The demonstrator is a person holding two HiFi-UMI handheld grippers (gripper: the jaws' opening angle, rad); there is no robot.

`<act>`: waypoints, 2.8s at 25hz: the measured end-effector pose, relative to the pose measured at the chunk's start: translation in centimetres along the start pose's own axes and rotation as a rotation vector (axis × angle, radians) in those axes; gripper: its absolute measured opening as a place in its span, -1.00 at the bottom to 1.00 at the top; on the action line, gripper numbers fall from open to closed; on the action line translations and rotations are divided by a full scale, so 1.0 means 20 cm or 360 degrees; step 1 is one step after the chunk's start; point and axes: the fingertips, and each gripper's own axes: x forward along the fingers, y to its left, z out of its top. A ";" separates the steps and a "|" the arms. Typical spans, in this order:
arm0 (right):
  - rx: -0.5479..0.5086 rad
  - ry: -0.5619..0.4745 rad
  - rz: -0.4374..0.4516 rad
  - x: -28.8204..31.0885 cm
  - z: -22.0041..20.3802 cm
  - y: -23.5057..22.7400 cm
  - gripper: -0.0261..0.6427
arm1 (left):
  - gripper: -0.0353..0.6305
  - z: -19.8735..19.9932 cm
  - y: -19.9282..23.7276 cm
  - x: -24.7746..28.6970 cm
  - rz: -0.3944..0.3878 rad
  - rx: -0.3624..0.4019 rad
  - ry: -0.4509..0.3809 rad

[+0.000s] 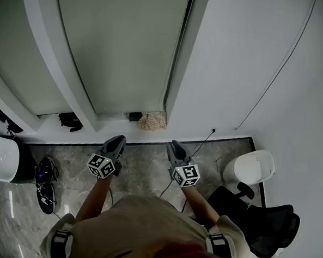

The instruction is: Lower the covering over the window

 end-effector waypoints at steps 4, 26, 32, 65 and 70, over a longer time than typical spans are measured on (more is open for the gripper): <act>-0.0027 -0.0027 -0.0006 0.02 0.04 -0.09 -0.72 | -0.77 0.01 -0.01 0.09 -0.0003 0.0011 -0.0028; 0.0069 -0.0082 0.0127 -0.19 0.08 -0.25 -0.48 | -0.77 -0.14 -0.32 0.27 -0.0009 0.0014 -0.0031; 0.0103 -0.0043 0.0152 -0.25 -0.01 -0.36 -0.49 | -0.77 -0.26 -0.40 0.34 0.0033 -0.0018 -0.0026; 0.0296 0.0077 0.0126 0.47 -0.16 -0.03 -0.45 | -0.77 -0.16 0.34 0.21 -0.0038 -0.0128 0.0034; 0.0221 0.0125 0.0048 0.56 -0.24 0.03 -0.45 | -0.77 -0.16 0.48 0.14 -0.0055 -0.0147 0.0024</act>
